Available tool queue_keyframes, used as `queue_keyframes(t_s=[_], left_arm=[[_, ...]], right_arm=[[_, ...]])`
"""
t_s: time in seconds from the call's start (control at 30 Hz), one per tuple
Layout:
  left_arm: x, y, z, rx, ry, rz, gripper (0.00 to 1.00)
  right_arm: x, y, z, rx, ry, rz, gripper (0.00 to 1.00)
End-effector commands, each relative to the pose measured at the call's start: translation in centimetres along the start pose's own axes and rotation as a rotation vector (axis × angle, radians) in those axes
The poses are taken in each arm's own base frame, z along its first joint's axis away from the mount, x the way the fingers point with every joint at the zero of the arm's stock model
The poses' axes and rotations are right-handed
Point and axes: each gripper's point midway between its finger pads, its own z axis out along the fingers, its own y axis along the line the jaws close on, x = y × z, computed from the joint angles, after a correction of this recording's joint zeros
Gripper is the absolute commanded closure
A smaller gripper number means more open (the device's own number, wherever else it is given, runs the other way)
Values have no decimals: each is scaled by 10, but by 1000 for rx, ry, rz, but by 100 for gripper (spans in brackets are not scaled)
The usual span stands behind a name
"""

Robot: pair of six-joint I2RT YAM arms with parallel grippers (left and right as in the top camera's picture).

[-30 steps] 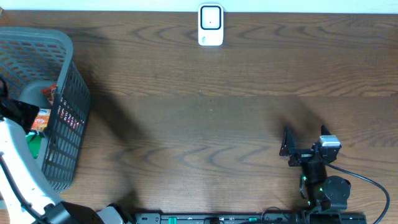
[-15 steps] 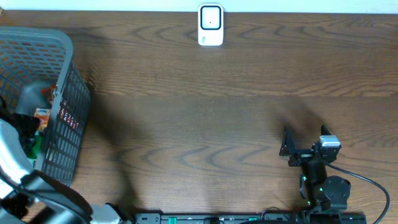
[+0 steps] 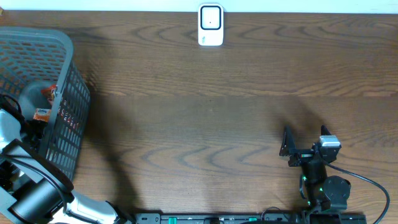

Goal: Scan the item barcode
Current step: 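Reach the left gripper into the basket and grasp the green-capped jar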

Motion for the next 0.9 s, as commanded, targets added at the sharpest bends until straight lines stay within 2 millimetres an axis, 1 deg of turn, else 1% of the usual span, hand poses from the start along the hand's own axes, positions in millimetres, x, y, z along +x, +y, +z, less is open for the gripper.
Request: queue_keyframes(t_s=[0.0, 0.07, 0.13, 0.23, 0.33, 0.4, 0.47, 0.53, 0.57, 0.6, 0.63, 0.7, 0.73, 0.77, 0.8, 0.83, 0.87], left_arm=[[3, 1, 3, -1, 17, 7, 19], [4, 2, 2, -4, 22, 8, 24], [5, 2, 2, -6, 25, 9, 33], [1, 2, -6, 3, 8, 6, 34], [-6, 0, -23, 24, -28, 0, 35], [-14, -1, -44, 52, -69, -7, 34], [-21, -7, -73, 119, -119, -16, 34], [-27, -15, -111, 217, -181, -21, 34], [-29, -18, -124, 249, -203, -22, 34], [-32, -22, -151, 320, -253, -23, 35], [-33, -24, -164, 353, -279, -29, 35], [-32, -31, -219, 506, -375, -37, 35], [-29, -37, -239, 580, -402, -18, 35], [-17, -47, -272, 703, -441, 26, 34], [-9, -52, -291, 771, -463, 58, 34], [4, -59, -312, 842, -488, 100, 34], [17, -64, -328, 890, -505, 140, 35]], right_arm=[[0, 1, 0, -3, 0, 12, 1], [0, 1, 0, -3, 0, 12, 1], [0, 1, 0, -3, 0, 12, 1], [0, 1, 0, -3, 0, 12, 1], [0, 1, 0, -3, 0, 12, 1], [0, 1, 0, -3, 0, 12, 1], [0, 1, 0, -3, 0, 12, 1], [0, 1, 0, -3, 0, 12, 1], [0, 1, 0, -3, 0, 12, 1], [0, 1, 0, -3, 0, 12, 1], [0, 1, 0, -3, 0, 12, 1], [0, 1, 0, -3, 0, 12, 1], [0, 1, 0, -3, 0, 12, 1], [0, 1, 0, -3, 0, 12, 1], [0, 1, 0, -3, 0, 12, 1], [0, 1, 0, -3, 0, 13, 1], [0, 1, 0, -3, 0, 12, 1]])
